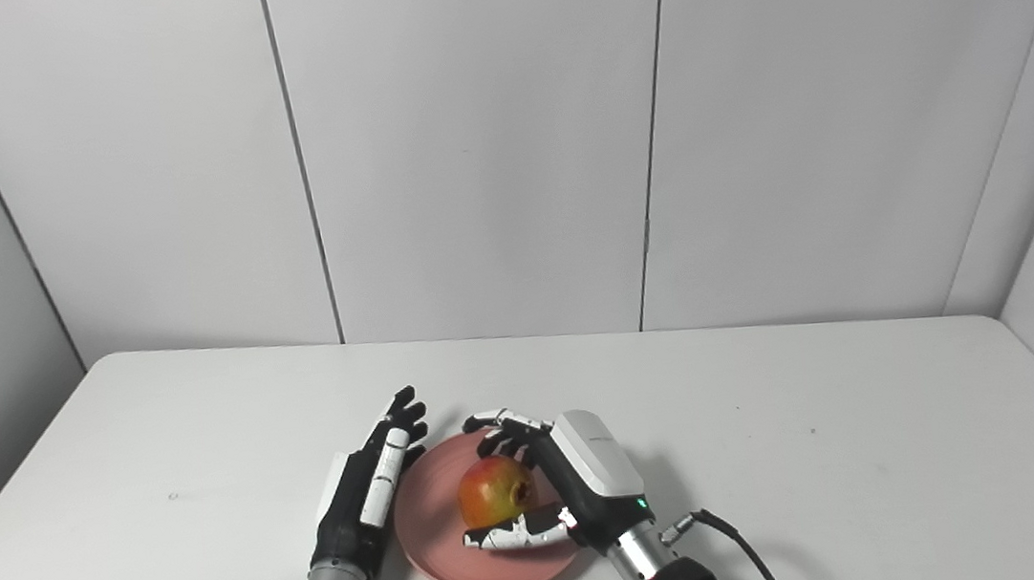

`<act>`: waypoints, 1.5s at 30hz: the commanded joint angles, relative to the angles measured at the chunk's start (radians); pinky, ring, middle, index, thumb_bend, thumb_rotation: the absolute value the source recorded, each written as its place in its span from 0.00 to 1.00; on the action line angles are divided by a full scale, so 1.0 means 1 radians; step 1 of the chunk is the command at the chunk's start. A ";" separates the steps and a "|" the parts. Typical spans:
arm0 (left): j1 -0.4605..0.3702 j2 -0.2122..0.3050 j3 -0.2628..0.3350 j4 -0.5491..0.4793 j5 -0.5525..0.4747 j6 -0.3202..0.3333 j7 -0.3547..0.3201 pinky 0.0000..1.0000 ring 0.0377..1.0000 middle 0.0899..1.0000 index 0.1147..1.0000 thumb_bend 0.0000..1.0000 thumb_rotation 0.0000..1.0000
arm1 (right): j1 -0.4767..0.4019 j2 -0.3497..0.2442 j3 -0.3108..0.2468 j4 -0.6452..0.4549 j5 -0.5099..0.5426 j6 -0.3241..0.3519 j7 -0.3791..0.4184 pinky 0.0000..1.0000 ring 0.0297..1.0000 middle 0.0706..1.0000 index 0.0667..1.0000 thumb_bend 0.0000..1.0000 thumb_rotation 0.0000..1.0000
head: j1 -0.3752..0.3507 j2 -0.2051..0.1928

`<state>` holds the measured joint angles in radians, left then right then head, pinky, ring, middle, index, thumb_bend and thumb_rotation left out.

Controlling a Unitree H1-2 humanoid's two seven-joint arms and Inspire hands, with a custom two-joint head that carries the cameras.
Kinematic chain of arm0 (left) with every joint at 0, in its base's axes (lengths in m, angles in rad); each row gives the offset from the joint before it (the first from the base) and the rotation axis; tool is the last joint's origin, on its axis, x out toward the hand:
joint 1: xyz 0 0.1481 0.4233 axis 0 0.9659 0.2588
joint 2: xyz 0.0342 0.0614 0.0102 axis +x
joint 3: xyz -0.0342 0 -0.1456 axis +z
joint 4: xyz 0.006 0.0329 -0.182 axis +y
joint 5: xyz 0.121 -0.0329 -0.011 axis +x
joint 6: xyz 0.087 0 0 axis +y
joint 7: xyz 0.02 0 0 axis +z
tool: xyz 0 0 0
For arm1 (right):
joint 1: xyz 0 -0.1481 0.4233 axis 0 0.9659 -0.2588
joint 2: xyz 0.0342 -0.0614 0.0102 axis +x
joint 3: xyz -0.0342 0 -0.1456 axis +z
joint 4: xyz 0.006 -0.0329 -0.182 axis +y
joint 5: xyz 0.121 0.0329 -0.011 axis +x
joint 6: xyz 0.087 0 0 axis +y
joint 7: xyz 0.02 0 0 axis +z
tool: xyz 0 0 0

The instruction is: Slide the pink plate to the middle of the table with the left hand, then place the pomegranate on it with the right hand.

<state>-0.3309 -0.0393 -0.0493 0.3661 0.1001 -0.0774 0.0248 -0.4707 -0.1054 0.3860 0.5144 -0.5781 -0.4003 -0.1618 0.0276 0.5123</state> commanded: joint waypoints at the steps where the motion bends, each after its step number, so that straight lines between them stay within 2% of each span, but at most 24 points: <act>1: 0.009 -0.001 -0.006 0.011 -0.004 -0.004 -0.004 0.88 0.91 0.93 0.91 0.58 1.00 | -0.010 -0.006 -0.013 -0.044 0.031 -0.002 0.028 0.53 0.62 0.73 0.85 0.66 0.36 | 0.000 0.000; 2: 0.009 0.000 -0.007 0.011 -0.003 -0.006 -0.004 0.88 0.91 0.93 0.91 0.57 1.00 | -0.002 -0.008 -0.017 -0.061 0.043 0.000 0.041 0.55 0.64 0.75 0.86 0.67 0.38 | -0.001 0.001; 3: 0.009 0.001 -0.007 0.011 -0.003 -0.007 -0.004 0.88 0.91 0.93 0.91 0.57 1.00 | 0.005 -0.009 -0.021 -0.072 0.051 0.002 0.052 0.63 0.72 0.80 0.88 0.68 0.42 | -0.001 0.001; 4: 0.009 0.001 -0.006 0.011 -0.004 -0.007 -0.005 0.88 0.91 0.92 0.91 0.57 1.00 | 0.012 -0.009 -0.027 -0.084 0.065 0.001 0.063 0.66 0.75 0.83 0.89 0.68 0.46 | -0.001 0.000; 7: 0.010 0.000 -0.002 0.014 -0.016 -0.017 -0.009 0.89 0.92 0.92 0.91 0.57 1.00 | 0.032 -0.009 -0.041 -0.111 0.095 -0.018 0.084 0.70 0.81 0.90 0.93 0.68 0.53 | -0.002 0.000; 9: 0.010 0.002 -0.003 0.014 -0.018 -0.021 -0.009 0.89 0.92 0.92 0.91 0.57 1.00 | 0.039 -0.008 -0.048 -0.121 0.101 -0.028 0.087 0.70 0.82 0.91 0.93 0.68 0.54 | -0.002 0.002; 12: 0.010 0.003 -0.002 0.012 -0.018 -0.019 -0.008 0.89 0.92 0.92 0.91 0.57 1.00 | 0.053 0.000 -0.061 -0.141 0.103 -0.040 0.072 0.77 0.87 0.94 0.95 0.68 0.59 | -0.005 0.005; 15: 0.009 0.002 0.003 0.014 -0.027 -0.021 -0.009 0.88 0.92 0.93 0.92 0.57 1.00 | 0.071 0.017 -0.085 -0.159 0.103 -0.058 0.030 0.84 0.93 0.97 0.98 0.69 0.61 | -0.005 0.004; 17: 0.009 0.003 0.004 0.017 -0.037 -0.029 -0.016 0.88 0.92 0.93 0.92 0.57 1.00 | 0.081 0.027 -0.099 -0.167 0.104 -0.064 0.005 0.86 0.94 0.97 0.99 0.69 0.61 | -0.006 0.003; 18: 0.009 0.005 0.004 0.018 -0.043 -0.033 -0.020 0.89 0.92 0.93 0.93 0.56 1.00 | 0.085 0.030 -0.104 -0.171 0.102 -0.064 -0.004 0.90 0.96 0.98 1.00 0.69 0.65 | -0.006 0.003; 20: 0.009 0.007 0.003 0.020 -0.044 -0.040 -0.021 0.89 0.92 0.93 0.93 0.56 1.00 | 0.089 0.033 -0.112 -0.175 0.107 -0.067 -0.029 0.92 0.97 0.99 1.00 0.70 0.68 | -0.005 0.003; 23: 0.008 0.007 0.007 0.022 -0.061 -0.044 -0.034 0.90 0.93 0.94 0.94 0.57 1.00 | 0.096 0.033 -0.123 -0.184 0.118 -0.068 -0.058 0.87 0.95 0.99 1.00 0.71 0.77 | -0.006 0.004; 27: 0.007 0.009 0.011 0.027 -0.080 -0.055 -0.052 0.91 0.94 0.96 0.95 0.57 1.00 | 0.107 0.025 -0.145 -0.197 0.112 -0.058 -0.073 0.91 0.96 0.98 0.99 0.73 0.82 | -0.009 0.004; 32: 0.004 0.017 0.009 0.030 -0.091 -0.064 -0.065 0.94 0.96 0.97 0.98 0.57 1.00 | 0.131 0.014 -0.184 -0.221 0.177 0.003 -0.013 0.95 0.98 1.00 1.00 0.74 0.88 | -0.011 0.010; 36: 0.005 0.018 0.011 0.019 -0.086 -0.049 -0.065 0.95 0.97 0.98 0.99 0.57 1.00 | 0.146 -0.004 -0.205 -0.233 0.228 0.033 0.041 0.98 1.00 1.00 1.00 0.64 0.99 | -0.014 0.007; 40: 0.003 0.022 0.013 0.020 -0.078 -0.049 -0.060 0.96 0.98 0.99 1.00 0.57 1.00 | 0.156 -0.004 -0.230 -0.213 0.265 0.040 0.056 0.99 1.00 1.00 1.00 0.55 1.00 | -0.016 0.005; 42: 0.003 0.025 0.016 0.024 -0.083 -0.057 -0.062 0.96 0.98 1.00 1.00 0.57 1.00 | 0.156 0.001 -0.250 -0.190 0.327 0.048 0.081 1.00 1.00 1.00 1.00 0.55 1.00 | -0.018 0.004; 45: 0.003 0.026 0.022 0.025 -0.089 -0.060 -0.062 0.96 0.98 1.00 1.00 0.56 1.00 | 0.157 0.021 -0.284 -0.183 0.395 0.109 0.106 1.00 1.00 1.00 1.00 0.58 1.00 | -0.029 0.003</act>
<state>-0.3330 -0.0234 -0.0359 0.3751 0.0223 -0.1033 -0.0368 -0.3063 -0.0941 0.1120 0.3246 -0.2131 -0.3195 -0.0643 -0.0015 0.5139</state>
